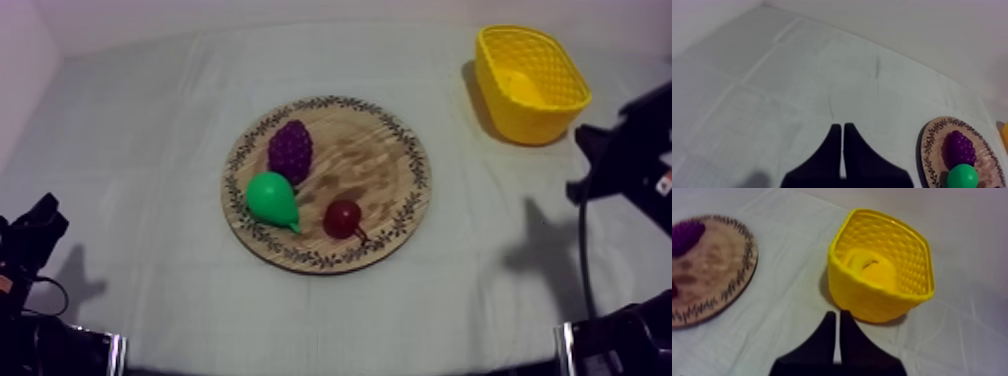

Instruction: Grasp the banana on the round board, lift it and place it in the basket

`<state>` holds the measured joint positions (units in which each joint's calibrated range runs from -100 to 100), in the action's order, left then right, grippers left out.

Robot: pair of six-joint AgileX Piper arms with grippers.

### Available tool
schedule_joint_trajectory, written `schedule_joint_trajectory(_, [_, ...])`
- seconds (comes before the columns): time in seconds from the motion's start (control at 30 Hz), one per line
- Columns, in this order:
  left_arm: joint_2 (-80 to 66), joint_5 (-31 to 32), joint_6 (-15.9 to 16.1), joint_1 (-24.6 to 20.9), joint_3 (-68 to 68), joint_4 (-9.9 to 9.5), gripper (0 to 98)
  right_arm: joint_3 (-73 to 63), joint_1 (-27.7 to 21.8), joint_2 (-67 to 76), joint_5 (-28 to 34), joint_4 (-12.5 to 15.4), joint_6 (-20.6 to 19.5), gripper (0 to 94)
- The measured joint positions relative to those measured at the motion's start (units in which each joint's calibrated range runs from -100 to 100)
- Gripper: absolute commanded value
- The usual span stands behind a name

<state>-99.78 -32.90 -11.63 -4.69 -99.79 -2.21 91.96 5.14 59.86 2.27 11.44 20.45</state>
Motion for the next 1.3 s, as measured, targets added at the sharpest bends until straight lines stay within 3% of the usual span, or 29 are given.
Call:
schedule_joint_trajectory(0.17, [0.0,0.0,0.0,0.0,0.0,0.0,0.1,6.92,-0.17,9.19,5.15,-1.94,3.05,0.6])
schedule_joint_trajectory(0.33, [0.0,0.0,0.0,0.0,0.0,0.0,0.1,7.67,-0.52,17.49,12.76,-2.47,1.67,0.4])
schedule_joint_trajectory(0.63, [0.0,0.0,0.0,0.0,0.0,0.0,0.1,7.8,-0.14,31.32,30.12,-8.88,-9.98,0.4])
schedule_joint_trajectory(0.9, [0.0,0.0,0.0,0.0,0.0,0.0,0.1,7.8,-0.51,35.76,35.81,-9.91,-16.59,1.0])
schedule_joint_trajectory(1.07, [0.0,0.0,0.0,0.0,0.0,0.0,0.1,7.8,-0.56,35.89,35.81,-9.91,-15.42,0.4])
schedule_joint_trajectory(1.3, [0.0,0.0,0.0,0.0,0.0,0.0,0.1,7.8,-0.58,35.89,35.88,-9.91,-8.77,0.3])
